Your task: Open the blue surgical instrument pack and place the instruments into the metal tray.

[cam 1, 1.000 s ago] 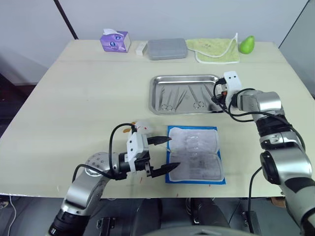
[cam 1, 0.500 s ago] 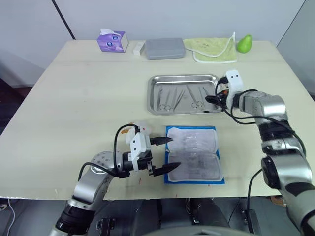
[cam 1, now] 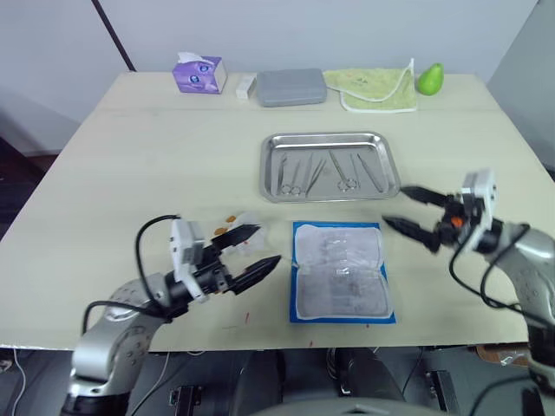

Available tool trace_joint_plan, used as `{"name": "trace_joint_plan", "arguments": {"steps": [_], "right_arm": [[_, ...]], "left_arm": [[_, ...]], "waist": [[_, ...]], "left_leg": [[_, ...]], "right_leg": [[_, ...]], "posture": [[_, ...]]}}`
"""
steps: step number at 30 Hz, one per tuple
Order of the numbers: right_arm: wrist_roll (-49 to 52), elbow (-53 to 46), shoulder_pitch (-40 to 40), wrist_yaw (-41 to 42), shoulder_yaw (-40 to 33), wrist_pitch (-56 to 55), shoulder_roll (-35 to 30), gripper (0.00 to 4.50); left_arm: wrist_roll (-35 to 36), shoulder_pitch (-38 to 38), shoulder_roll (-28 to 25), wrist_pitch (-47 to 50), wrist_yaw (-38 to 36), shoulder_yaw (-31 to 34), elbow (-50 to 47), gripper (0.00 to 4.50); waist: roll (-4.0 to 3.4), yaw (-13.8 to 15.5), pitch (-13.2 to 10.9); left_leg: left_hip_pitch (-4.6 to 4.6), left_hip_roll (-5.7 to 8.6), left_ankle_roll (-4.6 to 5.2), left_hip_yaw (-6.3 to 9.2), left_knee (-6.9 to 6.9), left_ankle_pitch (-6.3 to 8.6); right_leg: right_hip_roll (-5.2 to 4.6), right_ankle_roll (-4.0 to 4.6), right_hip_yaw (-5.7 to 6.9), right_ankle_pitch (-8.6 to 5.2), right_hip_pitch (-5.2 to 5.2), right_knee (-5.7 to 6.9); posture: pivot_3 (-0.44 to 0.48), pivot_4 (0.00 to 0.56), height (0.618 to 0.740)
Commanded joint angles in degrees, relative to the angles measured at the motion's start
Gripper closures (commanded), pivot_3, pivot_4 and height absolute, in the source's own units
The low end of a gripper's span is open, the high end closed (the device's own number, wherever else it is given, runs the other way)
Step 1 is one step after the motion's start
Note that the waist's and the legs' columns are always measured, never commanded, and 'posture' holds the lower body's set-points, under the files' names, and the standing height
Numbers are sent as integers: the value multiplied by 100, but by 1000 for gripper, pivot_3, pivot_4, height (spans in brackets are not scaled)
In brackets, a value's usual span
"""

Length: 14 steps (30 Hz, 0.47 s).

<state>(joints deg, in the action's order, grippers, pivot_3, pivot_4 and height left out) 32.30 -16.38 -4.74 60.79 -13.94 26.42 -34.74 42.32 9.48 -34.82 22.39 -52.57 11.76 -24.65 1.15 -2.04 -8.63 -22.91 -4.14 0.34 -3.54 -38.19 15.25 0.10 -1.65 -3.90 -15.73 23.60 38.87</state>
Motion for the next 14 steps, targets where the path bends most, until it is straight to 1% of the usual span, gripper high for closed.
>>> {"name": "trace_joint_plan", "arguments": {"steps": [1, 3, 6, 11, 14], "right_arm": [[259, -217, 944, 687, -909, -674, -312, 56], [305, -62, 1595, 996, -1380, -949, -431, 56], [373, 67, 2188, 1243, -1824, -1261, -524, 56], [414, 217, 2673, 1374, -2231, -1548, -514, 56], [419, 219, 2750, 1307, -2244, -1631, -491, 56]], "left_arm": [[146, 550, -243, -5, -227, 604, -162, 0], [151, 954, -339, 41, -241, 913, -106, 0], [72, 1442, -371, 30, -197, 1283, -29, 0], [-49, 1942, -380, 87, -51, 1703, 35, 0], [-45, 1923, -380, 123, 11, 1773, 79, 0]], "waist": [[2, -12, -1], [4, -7, -2], [14, -25, -8], [18, -22, -9], [18, -19, -9]], "left_leg": [[2, 0, 0, -1, 0, 0], [6, -1, 0, -2, 0, 0], [17, -2, 0, -6, -1, 0], [33, -6, 0, -5, -10, -1], [28, -4, 0, -6, -7, 0]], "right_leg": [[0, 0, -3, 0, 0, 0], [1, 0, -5, -1, -2, -1], [0, -4, -5, -7, -7, -2], [0, 1, -7, -24, -15, 3], [-2, 2, -7, -25, -14, -1]], "posture": [[0, 150, 738], [0, 150, 738], [0, 150, 738], [0, 150, 738], [0, 150, 738]]}}
